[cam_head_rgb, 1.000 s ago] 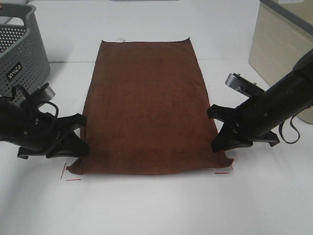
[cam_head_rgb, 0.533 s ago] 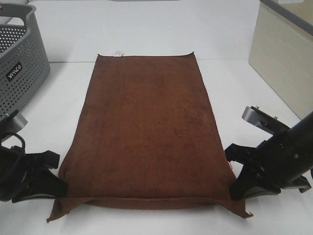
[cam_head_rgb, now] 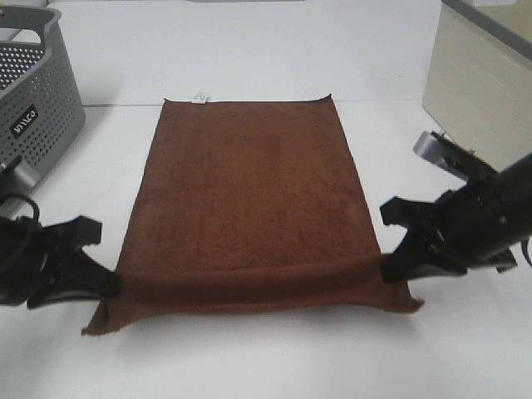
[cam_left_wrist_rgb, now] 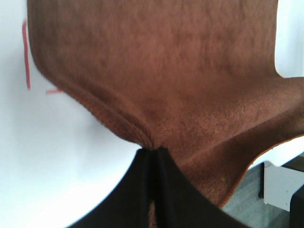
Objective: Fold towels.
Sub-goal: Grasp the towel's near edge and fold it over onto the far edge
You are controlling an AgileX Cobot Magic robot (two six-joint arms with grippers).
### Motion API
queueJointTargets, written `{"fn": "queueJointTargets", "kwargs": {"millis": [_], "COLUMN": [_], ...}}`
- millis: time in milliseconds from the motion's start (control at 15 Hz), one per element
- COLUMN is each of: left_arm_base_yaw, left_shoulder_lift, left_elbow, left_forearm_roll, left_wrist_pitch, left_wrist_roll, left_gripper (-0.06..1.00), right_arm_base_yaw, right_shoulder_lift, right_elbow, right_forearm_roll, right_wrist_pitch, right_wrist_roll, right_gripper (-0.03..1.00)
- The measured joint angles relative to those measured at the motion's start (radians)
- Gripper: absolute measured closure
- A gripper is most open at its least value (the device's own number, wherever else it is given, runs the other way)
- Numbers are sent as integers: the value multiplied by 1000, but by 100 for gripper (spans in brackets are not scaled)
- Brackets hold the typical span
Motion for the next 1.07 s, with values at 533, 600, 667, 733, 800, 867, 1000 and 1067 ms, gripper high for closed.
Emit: {"fn": "queueJointTargets", "kwargs": {"millis": [533, 600, 667, 733, 800, 867, 1000, 1067], "left_arm_base_yaw": [0, 0, 0, 0, 0, 0, 0, 0], "left_shoulder_lift": [301, 354, 406, 462, 515, 561, 669, 713], "left_elbow": [-576, -666, -754, -846, -926, -1011, -1198, -1264], "left_forearm_roll": [409, 447, 489, 523, 544, 553, 559, 559], "left_wrist_pitch": [-1, 13, 16, 18, 20, 22, 2, -28], "left_wrist_roll": [-410, -467, -516, -558, -590, -604, -608, -608], "left_gripper": [94, 94, 94, 94, 94, 94, 94, 94], "right_arm_base_yaw": [0, 0, 0, 0, 0, 0, 0, 0], "right_shoulder_lift": [290, 346, 408, 462, 514, 568, 682, 727], "right_elbow": [-552, -649, -738, -827, -926, -1014, -1243, -1326], "right_forearm_roll": [-148, -189, -229, -256, -278, -297, -310, -311], "right_wrist_pitch": [102, 124, 146, 171, 190, 209, 224, 225], "right_wrist_roll": [128, 165, 196, 227, 249, 267, 299, 305], "right_gripper": [97, 97, 97, 97, 97, 97, 97, 97]}}
